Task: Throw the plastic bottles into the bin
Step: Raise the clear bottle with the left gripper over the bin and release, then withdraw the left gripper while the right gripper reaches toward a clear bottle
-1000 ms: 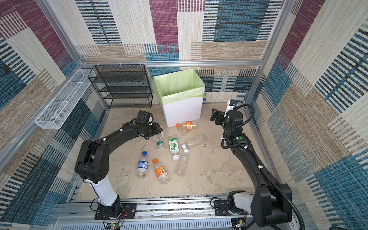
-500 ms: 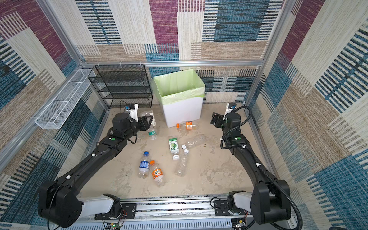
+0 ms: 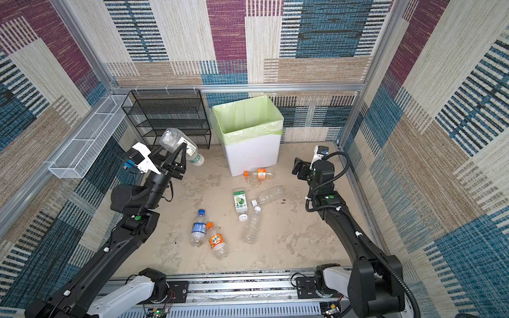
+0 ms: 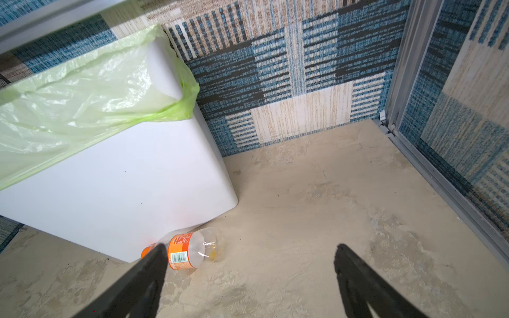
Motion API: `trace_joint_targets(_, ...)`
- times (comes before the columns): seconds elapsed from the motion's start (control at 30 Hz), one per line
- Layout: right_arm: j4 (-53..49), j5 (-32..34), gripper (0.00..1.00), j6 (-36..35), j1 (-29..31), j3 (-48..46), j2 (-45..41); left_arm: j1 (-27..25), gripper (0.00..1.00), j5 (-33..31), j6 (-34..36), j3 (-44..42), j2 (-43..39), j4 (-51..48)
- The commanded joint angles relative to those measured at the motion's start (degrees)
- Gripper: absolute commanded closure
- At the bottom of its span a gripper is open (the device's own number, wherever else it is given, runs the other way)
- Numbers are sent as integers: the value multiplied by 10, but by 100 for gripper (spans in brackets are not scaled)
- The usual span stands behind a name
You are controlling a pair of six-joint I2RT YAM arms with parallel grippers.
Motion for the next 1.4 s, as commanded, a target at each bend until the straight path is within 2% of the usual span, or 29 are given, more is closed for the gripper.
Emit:
trace_joint_targets(0.0, 38, 7, 6, 7, 0, -3, -15, 1, 47, 36, 29, 19, 7, 135)
trace_joint_targets(0.07, 48, 6, 6, 8, 0, -6, -22, 1, 47, 56, 26, 57, 34, 170)
trace_joint_targets(0.2, 65, 6, 6, 15, 0, -11, -26, -1, 47, 101, -31, 183, 133, 208)
trace_joint_targets(0.3, 72, 8, 6, 18, 0, -14, -25, -9, 48, 102, -57, 309, 228, 178)
trace_joint_targets(0.37, 75, 1, 6, 21, 0, -14, -22, -9, 47, 79, -51, 427, 310, 72)
trace_joint_targets(0.43, 72, -6, 6, 24, 0, -11, -18, -8, 41, 55, -60, 559, 401, -48)
trace_joint_targets(0.57, 53, -19, 6, 27, 0, -8, -21, -9, 28, 52, -87, 898, 583, -416)
trace_joint_targets(0.6, 46, -22, 6, 27, 0, -9, -21, -8, 25, 67, -90, 968, 628, -481)
trace_joint_targets(0.67, 37, -24, 6, 25, 0, -11, -26, -8, 20, 77, -106, 1110, 708, -572)
trace_joint_targets(0.73, 28, -24, 6, 19, 0, -9, -30, -7, 15, 92, -112, 1182, 749, -610)
trace_joint_targets(0.8, 22, -23, 6, 12, 0, -3, -34, -6, 12, 101, -117, 1160, 741, -601)
trace_joint_targets(0.93, 15, -28, 6, 6, 0, 5, -32, -7, 9, 93, -106, 973, 641, -504)
trace_joint_targets(1.0, 5, -36, 6, 7, 0, 9, -28, -7, 9, 88, -89, 907, 594, -483)
trace_joint_targets(1.17, -55, -65, 6, 17, 3, 23, 1, 0, 9, 80, -25, 790, 495, -536)
trace_joint_targets(1.37, -155, -72, 6, 2, 25, 38, 52, 33, 10, 43, 3, 537, 335, -562)
